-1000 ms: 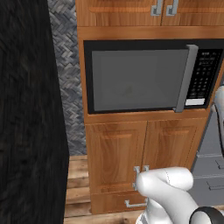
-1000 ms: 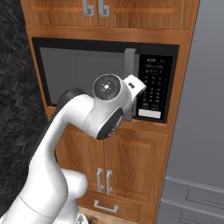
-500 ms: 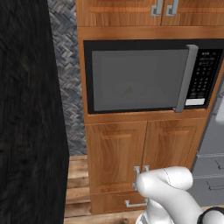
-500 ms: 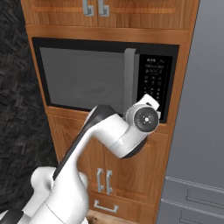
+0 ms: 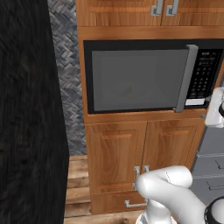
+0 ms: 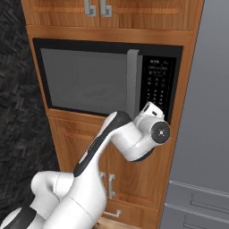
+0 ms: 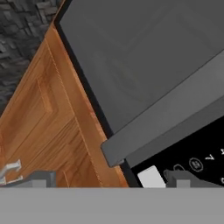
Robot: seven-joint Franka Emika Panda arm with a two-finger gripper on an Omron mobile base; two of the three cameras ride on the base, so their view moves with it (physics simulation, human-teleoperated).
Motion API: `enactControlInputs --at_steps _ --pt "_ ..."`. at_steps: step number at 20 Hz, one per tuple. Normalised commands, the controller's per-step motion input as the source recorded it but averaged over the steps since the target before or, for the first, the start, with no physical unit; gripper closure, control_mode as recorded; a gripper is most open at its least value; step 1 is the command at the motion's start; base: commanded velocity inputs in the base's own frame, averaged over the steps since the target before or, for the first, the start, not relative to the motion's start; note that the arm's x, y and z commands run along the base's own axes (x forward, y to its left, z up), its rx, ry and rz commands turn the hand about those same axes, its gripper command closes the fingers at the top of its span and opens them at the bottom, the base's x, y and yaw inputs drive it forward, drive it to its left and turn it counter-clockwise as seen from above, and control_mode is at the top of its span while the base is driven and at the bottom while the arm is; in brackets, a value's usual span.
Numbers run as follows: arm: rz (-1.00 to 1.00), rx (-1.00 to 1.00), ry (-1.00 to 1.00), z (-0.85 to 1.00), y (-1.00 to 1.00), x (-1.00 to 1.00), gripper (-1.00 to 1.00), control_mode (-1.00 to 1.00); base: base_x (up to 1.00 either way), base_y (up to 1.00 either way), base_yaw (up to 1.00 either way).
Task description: Remove the tangerine from the bowl and place it on the small plate. Then place the bowl with only the fish in the microwave, close the door, and press the start button to microwave the fish.
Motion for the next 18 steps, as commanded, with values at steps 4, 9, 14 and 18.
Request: enactControlInputs --at_steps 4,9,14,18 --pt "0.01 0.06 -0.04 -0.09 -0.47 0.35 -1.0 -1.0 0.0 0.0 0.0" --pt "0.0 0.06 -0.1 0.0 -0.39 0.26 -1.0 -1.0 0.0 0.0 0.0" --pt "0.0 0.04 -0.05 -0.03 0.0 0.4 -1.0 -1.0 0.0 0.0 0.0" --pt "0.0 0.02 -0.01 -0.23 0.0 0.37 -1.0 -1.0 0.0 0.0 0.0"
